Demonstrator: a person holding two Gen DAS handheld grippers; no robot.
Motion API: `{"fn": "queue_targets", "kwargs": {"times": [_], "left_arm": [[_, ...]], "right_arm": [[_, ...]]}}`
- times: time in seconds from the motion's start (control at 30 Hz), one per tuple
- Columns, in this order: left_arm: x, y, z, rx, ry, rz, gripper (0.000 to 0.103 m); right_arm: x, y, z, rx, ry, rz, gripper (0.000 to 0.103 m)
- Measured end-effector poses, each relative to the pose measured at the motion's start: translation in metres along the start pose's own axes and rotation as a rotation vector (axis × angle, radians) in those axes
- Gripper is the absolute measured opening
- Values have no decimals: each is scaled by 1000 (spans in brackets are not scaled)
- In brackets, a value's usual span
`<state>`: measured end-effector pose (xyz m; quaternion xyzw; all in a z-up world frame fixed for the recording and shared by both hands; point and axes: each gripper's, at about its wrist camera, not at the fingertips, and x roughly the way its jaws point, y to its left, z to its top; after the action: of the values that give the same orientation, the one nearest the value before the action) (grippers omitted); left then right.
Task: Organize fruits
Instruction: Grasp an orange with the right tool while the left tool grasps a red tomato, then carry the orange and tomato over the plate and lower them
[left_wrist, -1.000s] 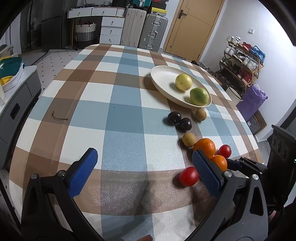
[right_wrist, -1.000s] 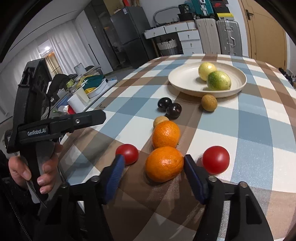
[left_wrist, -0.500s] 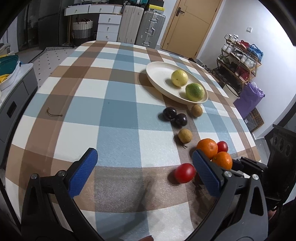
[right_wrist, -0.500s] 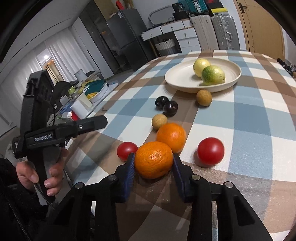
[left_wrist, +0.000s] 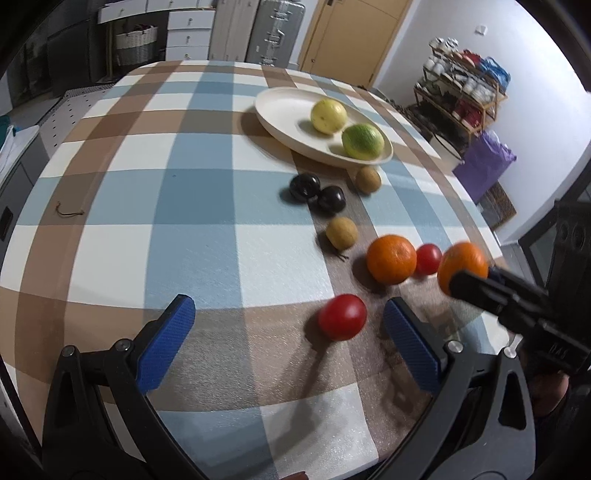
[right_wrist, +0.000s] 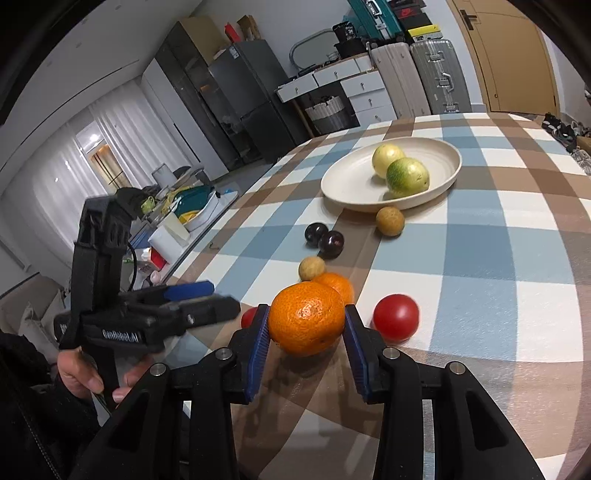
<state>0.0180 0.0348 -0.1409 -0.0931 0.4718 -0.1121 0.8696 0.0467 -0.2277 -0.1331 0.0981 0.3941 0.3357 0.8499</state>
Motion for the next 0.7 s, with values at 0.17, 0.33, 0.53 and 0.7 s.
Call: {"fn": "queue_targets", "kwargs": {"times": [0.17,0.33,0.53,0.7], "left_arm": [[15,-13,-6,52,57,-8,102],[20,-25,-10,107,50,-9,101],[20,-32,-10,139,43,-17,72],[19,-32,-7,161,72,-59,27]], "right_arm": [[-3,-2,0,-7,-12,-16,39],[-5,-5,-3,-1,-19,-9,39],[-7,-6,-5,-8,-24,-1,39],[-8,-12,-6,19,-30,6,39]]}}
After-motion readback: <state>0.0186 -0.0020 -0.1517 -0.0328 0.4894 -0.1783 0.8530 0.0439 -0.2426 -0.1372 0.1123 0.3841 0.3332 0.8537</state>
